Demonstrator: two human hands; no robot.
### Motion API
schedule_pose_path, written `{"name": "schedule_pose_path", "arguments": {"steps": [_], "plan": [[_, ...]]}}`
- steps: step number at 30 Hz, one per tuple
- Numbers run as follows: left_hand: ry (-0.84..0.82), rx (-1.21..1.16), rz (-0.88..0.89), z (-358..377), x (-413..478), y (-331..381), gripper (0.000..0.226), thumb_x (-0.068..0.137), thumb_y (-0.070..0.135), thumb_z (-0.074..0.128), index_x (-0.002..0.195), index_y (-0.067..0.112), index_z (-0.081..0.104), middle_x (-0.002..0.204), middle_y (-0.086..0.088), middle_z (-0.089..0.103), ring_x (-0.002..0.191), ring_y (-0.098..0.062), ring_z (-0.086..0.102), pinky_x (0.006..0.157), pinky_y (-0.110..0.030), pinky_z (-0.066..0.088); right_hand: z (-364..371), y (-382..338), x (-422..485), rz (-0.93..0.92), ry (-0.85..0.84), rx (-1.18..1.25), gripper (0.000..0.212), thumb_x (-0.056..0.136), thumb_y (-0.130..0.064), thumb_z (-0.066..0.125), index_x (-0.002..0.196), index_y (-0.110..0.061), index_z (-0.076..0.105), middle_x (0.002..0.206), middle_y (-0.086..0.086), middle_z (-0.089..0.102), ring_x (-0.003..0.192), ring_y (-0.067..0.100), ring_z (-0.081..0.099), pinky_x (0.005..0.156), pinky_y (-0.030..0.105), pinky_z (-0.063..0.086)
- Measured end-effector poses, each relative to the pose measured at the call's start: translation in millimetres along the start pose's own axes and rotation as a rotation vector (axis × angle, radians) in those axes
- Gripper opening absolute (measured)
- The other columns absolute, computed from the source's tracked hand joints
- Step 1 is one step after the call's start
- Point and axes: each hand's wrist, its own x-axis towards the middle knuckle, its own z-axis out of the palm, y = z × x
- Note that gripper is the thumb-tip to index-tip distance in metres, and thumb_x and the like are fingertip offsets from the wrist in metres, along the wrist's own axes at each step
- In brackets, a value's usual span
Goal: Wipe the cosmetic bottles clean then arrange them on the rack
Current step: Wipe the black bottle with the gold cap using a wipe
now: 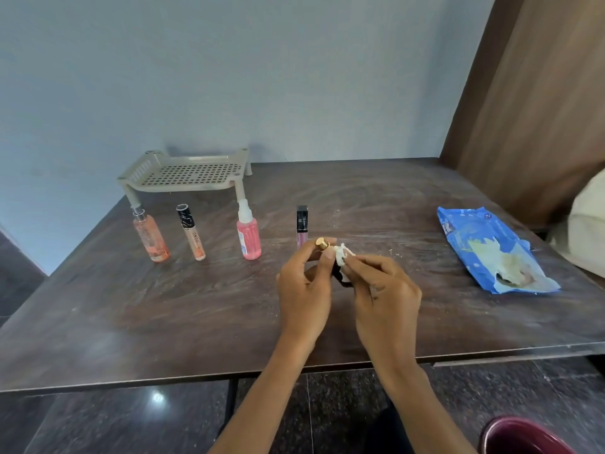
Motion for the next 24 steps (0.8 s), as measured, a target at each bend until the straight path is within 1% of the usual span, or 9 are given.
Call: {"name": "schedule_pose_path", "arguments": {"steps": [2, 5, 6, 10, 12, 15, 18, 21, 24], "plan": [[0.015, 0.050, -0.003, -2, -1, -3, 0.016, 0.101, 0.028, 0.059, 0.109, 0.028, 0.073, 0.099, 0.007, 0.076, 0.097, -0.010, 0.071, 0.088, -0.037, 0.059, -2, 8, -5, 0.015, -0.004, -0.026, 0.023, 0.082, 0.000, 0.073, 0.102, -0.011, 0.076, 0.091, -0.011, 0.069, 0.081, -0.005, 0.064, 0.073, 0.002, 0.045], [0.023, 0.160, 0.027, -2, -4, -5, 0.016, 0.100, 0.025, 0.060, 0.111, 0.030, 0.070, 0.103, 0.011, 0.074, 0.098, 0.003, 0.067, 0.083, -0.013, 0.052, -3, 13, -9, 0.083, -0.061, -0.035, 0.021, 0.084, -0.002, 0.072, 0.097, -0.018, 0.076, 0.083, -0.014, 0.070, 0.077, -0.002, 0.065, 0.067, 0.004, 0.046], [0.021, 0.185, 0.040, -2, -5, -6, 0.016, 0.100, 0.025, 0.060, 0.112, 0.030, 0.070, 0.105, 0.011, 0.073, 0.099, 0.005, 0.066, 0.083, -0.011, 0.051, -3, 11, -8, 0.086, -0.071, -0.029, 0.020, 0.085, -0.004, 0.072, 0.098, -0.019, 0.076, 0.082, -0.016, 0.069, 0.075, -0.002, 0.065, 0.067, 0.006, 0.047], [-0.008, 0.215, 0.085, 0, -3, -6, 0.016, 0.100, 0.025, 0.060, 0.110, 0.027, 0.072, 0.104, 0.007, 0.073, 0.097, 0.001, 0.067, 0.083, -0.015, 0.053, -3, 2, 1, 0.101, -0.048, 0.055, 0.018, 0.090, -0.011, 0.068, 0.103, -0.021, 0.075, 0.083, -0.018, 0.070, 0.076, 0.000, 0.067, 0.069, 0.014, 0.053], [-0.029, 0.222, 0.098, 0, -2, -4, 0.015, 0.100, 0.023, 0.061, 0.109, 0.031, 0.071, 0.104, 0.008, 0.073, 0.098, 0.004, 0.066, 0.081, -0.010, 0.050, -4, 3, 2, 0.122, -0.035, 0.068, 0.018, 0.089, -0.011, 0.068, 0.103, -0.021, 0.075, 0.083, -0.017, 0.071, 0.076, 0.001, 0.067, 0.069, 0.017, 0.054], [-0.042, 0.259, 0.111, 0, -2, -6, 0.018, 0.099, 0.023, 0.062, 0.114, 0.028, 0.071, 0.108, 0.010, 0.072, 0.101, 0.007, 0.065, 0.083, -0.006, 0.047, -6, 10, -5, 0.172, -0.049, 0.018, 0.016, 0.088, -0.010, 0.069, 0.098, -0.021, 0.076, 0.080, -0.018, 0.070, 0.076, -0.003, 0.066, 0.070, 0.016, 0.054], [-0.040, 0.265, 0.123, 2, -2, -9, 0.021, 0.099, 0.019, 0.062, 0.116, 0.024, 0.073, 0.108, 0.012, 0.071, 0.099, 0.004, 0.067, 0.083, -0.008, 0.048, -9, 16, -10, 0.244, -0.086, -0.028, 0.014, 0.088, -0.011, 0.069, 0.087, -0.022, 0.077, 0.070, -0.016, 0.069, 0.069, 0.001, 0.065, 0.066, 0.023, 0.052], [-0.047, 0.296, 0.150, 4, -4, -8, 0.020, 0.100, 0.021, 0.061, 0.116, 0.026, 0.072, 0.104, 0.018, 0.068, 0.098, 0.004, 0.066, 0.083, -0.008, 0.048, -12, 10, -7, 0.249, -0.077, -0.009, 0.012, 0.088, -0.012, 0.070, 0.090, -0.021, 0.077, 0.068, -0.022, 0.064, 0.072, 0.000, 0.066, 0.066, 0.014, 0.052], [-0.047, 0.284, 0.165, 4, -5, -7, 0.020, 0.100, 0.026, 0.059, 0.116, 0.024, 0.072, 0.103, 0.019, 0.069, 0.099, 0.004, 0.066, 0.082, -0.008, 0.048, -10, 1, 0, 0.224, -0.017, 0.057, 0.013, 0.088, -0.014, 0.071, 0.099, -0.019, 0.076, 0.083, -0.018, 0.071, 0.078, -0.005, 0.067, 0.072, 0.009, 0.051]]}}
